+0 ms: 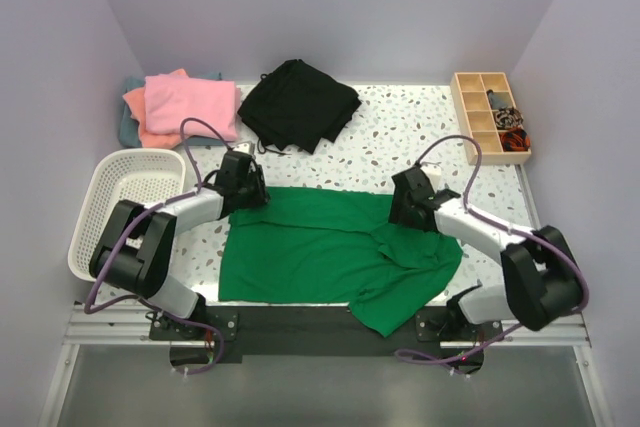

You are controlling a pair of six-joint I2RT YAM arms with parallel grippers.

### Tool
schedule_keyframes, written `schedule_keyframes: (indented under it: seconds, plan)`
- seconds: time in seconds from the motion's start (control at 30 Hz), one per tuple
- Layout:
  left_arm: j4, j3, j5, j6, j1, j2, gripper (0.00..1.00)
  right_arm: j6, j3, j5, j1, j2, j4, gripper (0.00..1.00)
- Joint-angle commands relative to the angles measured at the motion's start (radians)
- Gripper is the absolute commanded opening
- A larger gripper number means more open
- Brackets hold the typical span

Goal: Fold and stack the t-shirts
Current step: Fold the flattened tshirt in 1/3 of the way

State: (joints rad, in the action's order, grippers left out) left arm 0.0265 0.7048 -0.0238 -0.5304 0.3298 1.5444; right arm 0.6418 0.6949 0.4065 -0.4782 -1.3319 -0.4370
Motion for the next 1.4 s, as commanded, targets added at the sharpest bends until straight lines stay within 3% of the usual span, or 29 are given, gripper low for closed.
schedule_keyframes:
  seconds: [0.0,0.33,0.53,0.7,0.83,0.97,1.1,1.13,1.2,1.37]
  plan:
    - [0.032,0.007,-0.071,0.000,0.003,-0.009,0.46,-0.066,0.074,0.060,0.032,-0.094,0.121,0.74]
    - [0.040,0.036,-0.119,-0.003,-0.066,0.094,0.48,-0.120,0.228,-0.080,0.191,-0.406,0.165,0.74]
    - [0.056,0.171,-0.168,0.020,-0.081,0.224,0.48,-0.175,0.446,-0.120,0.208,-0.584,0.126,0.75]
    - [0.104,0.282,-0.219,0.047,-0.083,0.284,0.46,-0.221,0.554,-0.156,0.208,-0.622,0.116,0.77]
    - [0.021,0.213,-0.205,0.053,-0.083,0.196,0.47,-0.255,0.503,-0.138,0.208,-0.503,0.171,0.81]
    - [-0.059,0.144,-0.179,0.055,-0.081,0.070,0.48,-0.278,0.396,-0.055,0.208,-0.277,0.204,0.87]
    - [-0.131,0.065,-0.108,0.035,-0.078,-0.070,0.53,-0.245,0.264,-0.004,0.204,-0.057,0.221,0.99]
    - [-0.143,0.029,-0.090,0.027,-0.075,-0.123,0.55,-0.235,0.205,-0.020,0.205,-0.020,0.222,0.99]
    - [-0.142,0.002,-0.061,0.014,-0.063,-0.188,0.79,-0.196,0.151,-0.058,0.204,0.080,0.208,0.99]
    - [-0.108,-0.096,-0.053,-0.002,-0.044,-0.288,0.91,-0.055,-0.032,-0.228,0.202,0.256,0.205,0.99]
